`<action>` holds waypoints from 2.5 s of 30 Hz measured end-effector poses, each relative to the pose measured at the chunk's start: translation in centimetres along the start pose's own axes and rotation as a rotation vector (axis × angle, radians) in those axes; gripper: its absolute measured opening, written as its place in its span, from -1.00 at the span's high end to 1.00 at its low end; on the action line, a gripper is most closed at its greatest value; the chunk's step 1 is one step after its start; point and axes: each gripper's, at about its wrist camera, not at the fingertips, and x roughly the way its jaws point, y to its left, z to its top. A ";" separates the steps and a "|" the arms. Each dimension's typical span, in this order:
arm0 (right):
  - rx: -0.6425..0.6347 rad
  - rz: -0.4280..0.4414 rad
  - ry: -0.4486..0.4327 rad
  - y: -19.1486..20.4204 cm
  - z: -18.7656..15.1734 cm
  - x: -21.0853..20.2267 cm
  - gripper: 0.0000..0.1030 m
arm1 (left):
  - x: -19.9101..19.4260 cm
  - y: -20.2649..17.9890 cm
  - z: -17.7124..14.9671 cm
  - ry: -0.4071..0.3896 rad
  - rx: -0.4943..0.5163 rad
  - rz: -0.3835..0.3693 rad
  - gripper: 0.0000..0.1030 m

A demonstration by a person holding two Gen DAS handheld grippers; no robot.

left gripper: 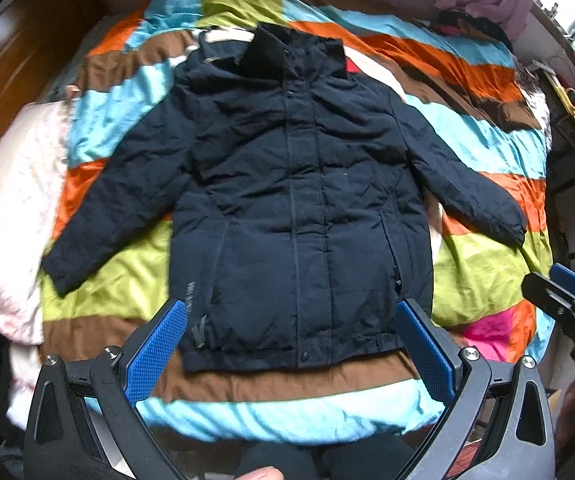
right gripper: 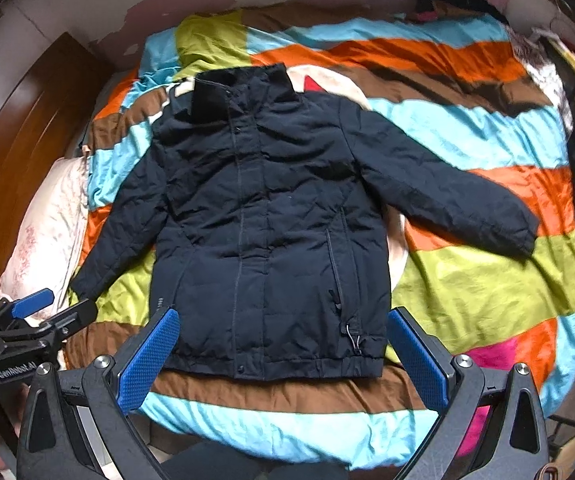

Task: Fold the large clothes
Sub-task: 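Grasp the cuff of the sleeve nearest the right tool and lift it, then carry the held sleeve across the jacket body with the right tool and release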

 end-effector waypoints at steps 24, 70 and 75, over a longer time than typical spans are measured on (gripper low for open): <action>0.232 -0.137 -0.142 -27.2 0.1 16.6 -1.00 | 30.8 -11.2 23.0 -0.077 0.192 -0.045 -0.97; 0.715 0.158 -0.580 -42.7 3.0 19.3 0.76 | 40.2 -14.7 24.9 -0.044 0.306 0.107 -0.64; 0.543 0.154 -0.645 -38.9 6.6 15.6 0.78 | 39.9 -14.2 24.8 -0.053 0.302 0.090 -0.64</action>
